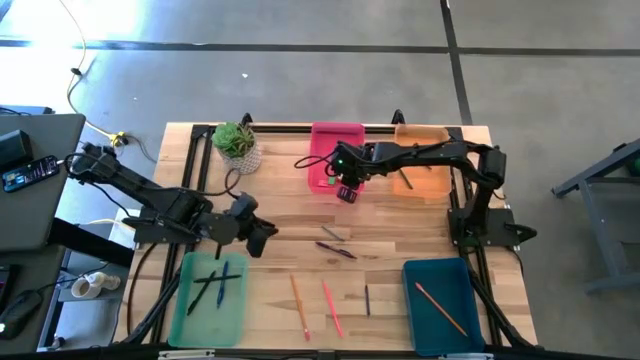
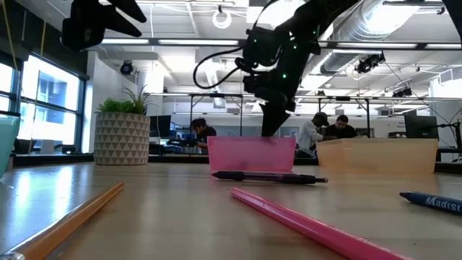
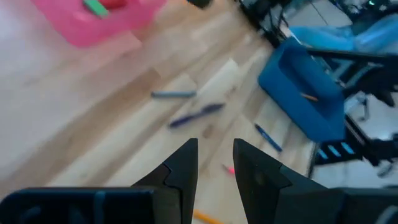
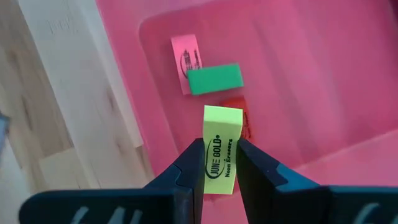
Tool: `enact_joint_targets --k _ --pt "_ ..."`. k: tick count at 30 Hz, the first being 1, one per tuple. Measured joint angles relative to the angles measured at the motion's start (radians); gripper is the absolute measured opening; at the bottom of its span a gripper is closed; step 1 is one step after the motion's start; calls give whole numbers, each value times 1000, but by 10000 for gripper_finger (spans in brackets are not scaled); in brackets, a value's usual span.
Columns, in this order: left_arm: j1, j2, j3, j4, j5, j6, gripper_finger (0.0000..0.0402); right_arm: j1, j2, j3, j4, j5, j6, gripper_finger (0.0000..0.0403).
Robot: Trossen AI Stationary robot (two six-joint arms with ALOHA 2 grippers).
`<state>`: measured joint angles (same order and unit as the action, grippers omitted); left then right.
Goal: Sort crayons/erasers/pens/pencils in bins
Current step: Put the light green eraser into the pink bin
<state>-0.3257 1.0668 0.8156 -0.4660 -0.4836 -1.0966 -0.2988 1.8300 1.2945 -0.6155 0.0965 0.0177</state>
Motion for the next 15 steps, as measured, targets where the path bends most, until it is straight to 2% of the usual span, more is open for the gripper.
enact_joint_targets --k 4,9,12,15 --pt "5 43 8 20 65 -18 90 -8 19 0 -14 -2 0 63" --pt "5 118 93 -21 91 -18 90 -21 25 0 -23 -2 0 63" --pt "5 163 151 -108 100 -19 90 -28 25 0 -18 -2 -2 63" --pt "5 211 204 -203 118 -86 90 -35 25 0 -22 -5 -24 63"
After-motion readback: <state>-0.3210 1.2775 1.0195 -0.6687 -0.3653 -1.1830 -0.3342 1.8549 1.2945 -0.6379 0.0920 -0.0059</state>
